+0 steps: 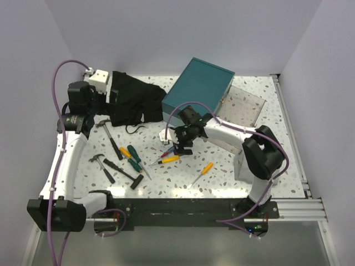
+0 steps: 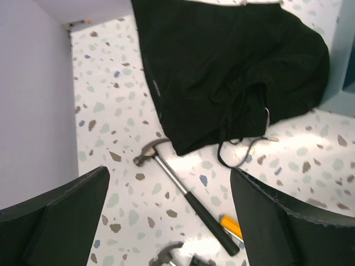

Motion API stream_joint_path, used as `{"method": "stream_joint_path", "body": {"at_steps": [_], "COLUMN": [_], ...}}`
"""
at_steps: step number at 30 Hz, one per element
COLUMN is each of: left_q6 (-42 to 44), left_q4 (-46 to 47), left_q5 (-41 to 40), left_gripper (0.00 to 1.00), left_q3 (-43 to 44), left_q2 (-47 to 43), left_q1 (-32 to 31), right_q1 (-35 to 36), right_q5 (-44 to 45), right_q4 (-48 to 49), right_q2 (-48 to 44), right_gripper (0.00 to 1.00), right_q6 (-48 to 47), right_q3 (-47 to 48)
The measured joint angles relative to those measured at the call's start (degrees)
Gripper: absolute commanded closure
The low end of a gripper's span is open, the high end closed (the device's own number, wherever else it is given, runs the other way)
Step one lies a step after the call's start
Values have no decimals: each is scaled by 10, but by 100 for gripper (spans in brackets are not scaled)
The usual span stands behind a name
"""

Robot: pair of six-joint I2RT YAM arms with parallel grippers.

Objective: Sort the tools into containers

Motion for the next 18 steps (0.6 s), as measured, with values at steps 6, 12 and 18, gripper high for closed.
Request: {"method": "stream_joint_path", "body": {"at_steps": [6,12,18], "left_q6": [1,-14,-14], "left_q4": [-56,-58,-58], "left_q5": [63,81,75], "left_gripper": [7,7,7], "left_q3": [10,-9,-9], "left_q2": [32,31,13], "left_q1": [18,27,30], "right_q1": [27,36,37], "right_q5": [-7,-7,-6], "right_q4": [-33,-51,-53], "right_q2": [46,62,62], "right_gripper": [28,35,41], "right_q6": [-23,-39,-49], "right_q3": [27,37,36]}}
